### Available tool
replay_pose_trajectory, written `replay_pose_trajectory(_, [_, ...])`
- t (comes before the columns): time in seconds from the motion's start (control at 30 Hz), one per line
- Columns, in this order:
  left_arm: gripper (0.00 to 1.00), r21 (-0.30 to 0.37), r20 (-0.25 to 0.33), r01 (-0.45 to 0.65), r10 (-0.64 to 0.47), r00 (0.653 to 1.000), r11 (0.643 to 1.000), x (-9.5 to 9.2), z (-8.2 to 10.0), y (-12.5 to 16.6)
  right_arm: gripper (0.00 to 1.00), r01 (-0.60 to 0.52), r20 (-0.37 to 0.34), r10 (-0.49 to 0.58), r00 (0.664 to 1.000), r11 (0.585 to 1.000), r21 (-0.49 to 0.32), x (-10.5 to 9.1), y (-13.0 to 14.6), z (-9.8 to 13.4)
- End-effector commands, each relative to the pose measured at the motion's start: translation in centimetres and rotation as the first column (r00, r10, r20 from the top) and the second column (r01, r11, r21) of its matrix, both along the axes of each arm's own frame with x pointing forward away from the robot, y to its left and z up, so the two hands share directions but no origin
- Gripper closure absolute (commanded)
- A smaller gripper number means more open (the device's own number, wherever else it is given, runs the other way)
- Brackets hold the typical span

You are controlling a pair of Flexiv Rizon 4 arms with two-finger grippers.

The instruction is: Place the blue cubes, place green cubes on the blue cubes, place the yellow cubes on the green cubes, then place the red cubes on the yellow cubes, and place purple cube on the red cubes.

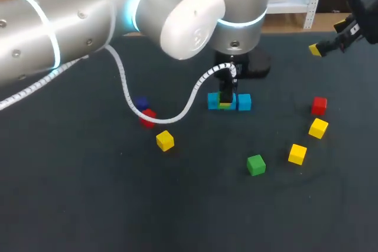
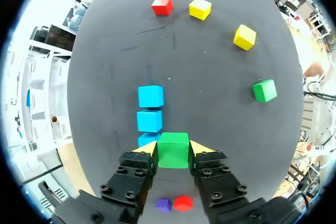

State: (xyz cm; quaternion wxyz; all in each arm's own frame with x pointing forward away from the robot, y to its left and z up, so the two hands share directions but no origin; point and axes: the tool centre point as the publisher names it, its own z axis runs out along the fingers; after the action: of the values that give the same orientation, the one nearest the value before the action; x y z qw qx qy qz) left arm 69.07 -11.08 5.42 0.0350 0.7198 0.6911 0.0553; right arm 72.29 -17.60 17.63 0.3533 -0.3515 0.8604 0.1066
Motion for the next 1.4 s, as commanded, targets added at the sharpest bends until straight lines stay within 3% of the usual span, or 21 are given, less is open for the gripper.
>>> replay_pose_trajectory(0.03, [1.00,0.035,-0.019,-0.004,0.005,1.000,0.999,1.6,0.0,-0.5,0.00,-0.001,-0.001,0.001,1.000,1.000,0.000,0.0,0.0,0.0])
replay_pose_trajectory(0.4, [1.00,0.039,-0.028,-0.022,0.023,0.999,0.999,3.4,-0.5,-0.6,0.00,-0.001,-0.001,0.001,1.000,1.000,0.000,0.0,0.0,0.0])
replay_pose_trajectory(1.4, [0.97,0.028,-0.059,-0.042,0.044,0.997,0.999,4.7,-2.0,0.1,0.00,-0.001,-0.001,0.001,1.000,1.000,0.000,0.0,0.0,0.0])
